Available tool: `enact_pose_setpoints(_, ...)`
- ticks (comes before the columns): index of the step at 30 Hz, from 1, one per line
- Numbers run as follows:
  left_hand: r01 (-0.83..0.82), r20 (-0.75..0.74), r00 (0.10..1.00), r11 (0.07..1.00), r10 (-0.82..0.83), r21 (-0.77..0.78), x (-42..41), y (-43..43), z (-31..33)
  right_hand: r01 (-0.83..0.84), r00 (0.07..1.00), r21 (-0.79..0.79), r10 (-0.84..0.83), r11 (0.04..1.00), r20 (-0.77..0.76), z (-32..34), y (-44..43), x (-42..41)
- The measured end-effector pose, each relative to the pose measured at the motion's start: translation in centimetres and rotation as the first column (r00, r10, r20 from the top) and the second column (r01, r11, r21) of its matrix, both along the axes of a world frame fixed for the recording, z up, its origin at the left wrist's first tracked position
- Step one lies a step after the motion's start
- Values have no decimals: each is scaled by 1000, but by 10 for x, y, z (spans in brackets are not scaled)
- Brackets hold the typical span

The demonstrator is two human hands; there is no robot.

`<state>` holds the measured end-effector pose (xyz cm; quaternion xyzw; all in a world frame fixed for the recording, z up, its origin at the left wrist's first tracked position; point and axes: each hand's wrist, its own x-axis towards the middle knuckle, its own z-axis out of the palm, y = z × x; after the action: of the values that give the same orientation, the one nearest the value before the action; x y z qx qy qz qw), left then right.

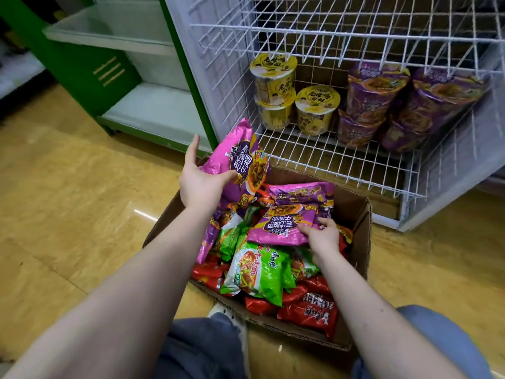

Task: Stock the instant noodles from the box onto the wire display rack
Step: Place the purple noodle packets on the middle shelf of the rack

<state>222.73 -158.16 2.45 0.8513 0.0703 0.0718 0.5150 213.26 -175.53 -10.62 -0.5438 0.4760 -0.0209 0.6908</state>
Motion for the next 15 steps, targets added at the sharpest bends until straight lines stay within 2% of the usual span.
enact_pose_setpoints(4, 123, 110, 987, 992, -118, -37, -3, 3, 26, -46, 982, -92, 61, 995, 177, 28, -2, -12)
enact_pose_setpoints(8, 221, 155, 964, 975, -218, -5, -9, 2, 47, -80, 925, -267, 171, 960, 340, 69, -17, -18)
enact_pose_setpoints(11, 180, 186, 965, 982, -188, 57, -15, 3, 67, -62, 905, -322, 190, 945, 381, 92, -26, -16)
enact_pose_setpoints(15, 114, 204, 971, 991, -126, 74, -23, 4, 100, -139, 842, -358, 300, 923, 447, 120, -30, -18)
